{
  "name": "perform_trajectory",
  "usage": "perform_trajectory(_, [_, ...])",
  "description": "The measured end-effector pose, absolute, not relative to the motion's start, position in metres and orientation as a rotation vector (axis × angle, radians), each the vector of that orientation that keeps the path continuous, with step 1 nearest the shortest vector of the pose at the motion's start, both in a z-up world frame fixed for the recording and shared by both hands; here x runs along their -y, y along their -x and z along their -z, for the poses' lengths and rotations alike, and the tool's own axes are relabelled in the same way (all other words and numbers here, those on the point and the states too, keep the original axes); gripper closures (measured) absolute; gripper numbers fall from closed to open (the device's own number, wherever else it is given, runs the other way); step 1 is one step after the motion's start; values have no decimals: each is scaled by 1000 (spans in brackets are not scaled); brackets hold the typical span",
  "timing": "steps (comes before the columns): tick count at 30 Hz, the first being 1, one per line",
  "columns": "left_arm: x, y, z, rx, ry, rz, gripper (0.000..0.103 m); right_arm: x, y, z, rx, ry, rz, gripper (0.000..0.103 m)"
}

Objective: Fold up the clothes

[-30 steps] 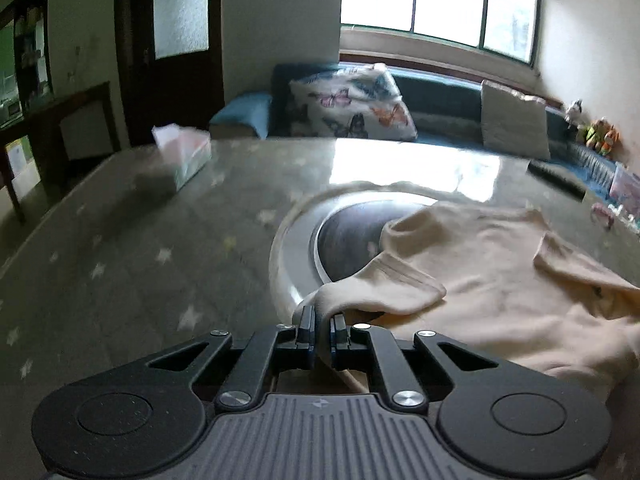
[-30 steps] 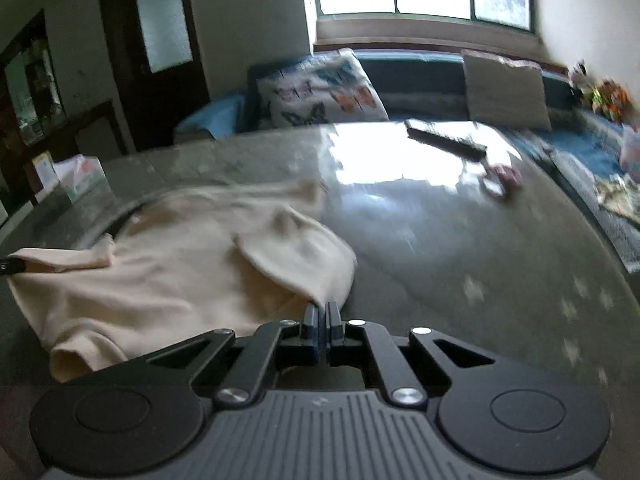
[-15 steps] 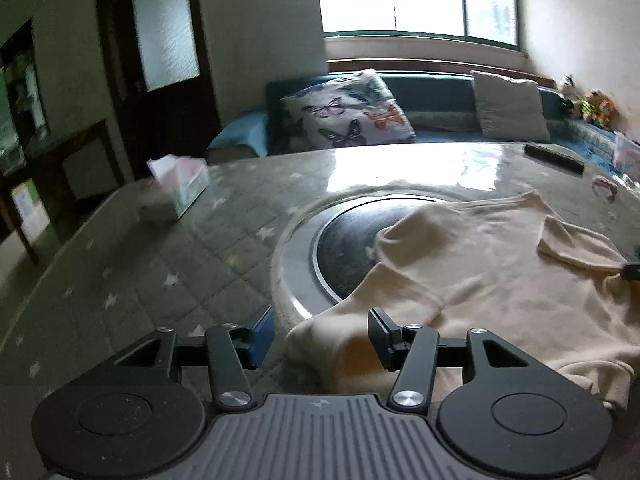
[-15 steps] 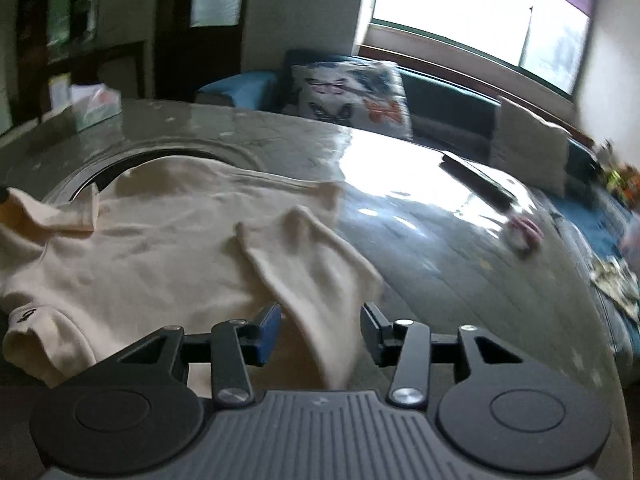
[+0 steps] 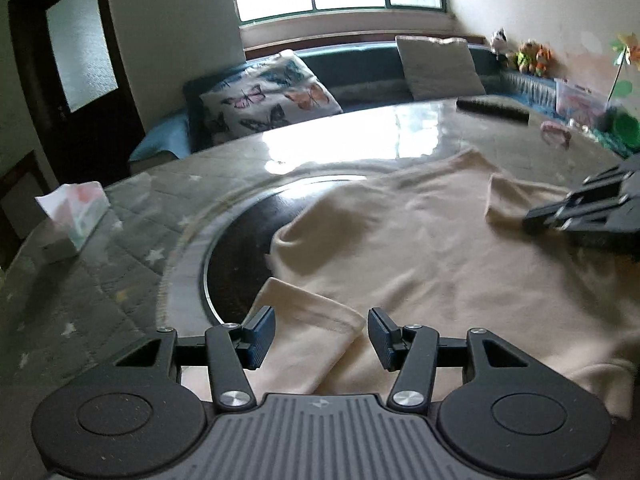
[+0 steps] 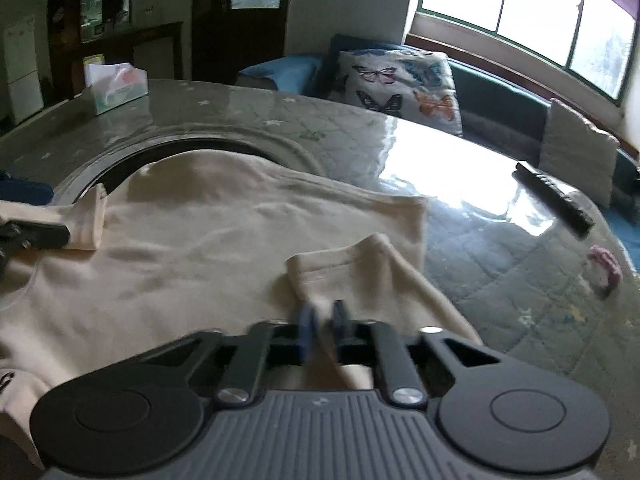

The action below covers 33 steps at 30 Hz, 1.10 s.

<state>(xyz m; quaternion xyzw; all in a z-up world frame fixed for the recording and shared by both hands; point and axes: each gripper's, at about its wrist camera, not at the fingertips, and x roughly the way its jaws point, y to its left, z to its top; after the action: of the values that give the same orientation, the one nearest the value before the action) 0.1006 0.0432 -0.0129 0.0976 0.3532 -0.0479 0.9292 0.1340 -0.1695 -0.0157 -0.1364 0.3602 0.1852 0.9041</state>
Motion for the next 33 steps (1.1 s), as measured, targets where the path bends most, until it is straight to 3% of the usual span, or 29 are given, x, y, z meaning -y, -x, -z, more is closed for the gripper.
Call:
perform_trajectory(7, [-46, -117, 29, -755, -195, 105, 49, 213, -128, -10, -672, 231, -266, 101])
perform_trajectory(10, [-49, -114, 29, -742, -186, 135, 70, 245, -122, -21, -653, 202, -176, 101])
perform_trajectory(11, [-50, -113, 28, -736, -185, 136, 85, 254, -120, -23, -651, 193, -147, 101])
perform_trajectory(15, [-61, -111, 20, -704, -150, 105, 95, 301, -114, -25, -661, 151, 0, 101])
perform_trajectory(20, [-94, -102, 2, -637, -130, -42, 97, 346, -109, -12, -712, 107, 135, 101])
perform_trajectory(29, [-174, -73, -5, -673, -107, -341, 96, 351, -92, 1, -754, 131, 132, 96])
perform_trajectory(31, [-186, -66, -5, -685, -108, -390, 92, 338, -81, -9, -742, 153, 54, 93])
perform_trajectory(33, [-188, -58, -5, -695, -118, -416, 92, 326, -76, -16, -738, 170, -18, 82])
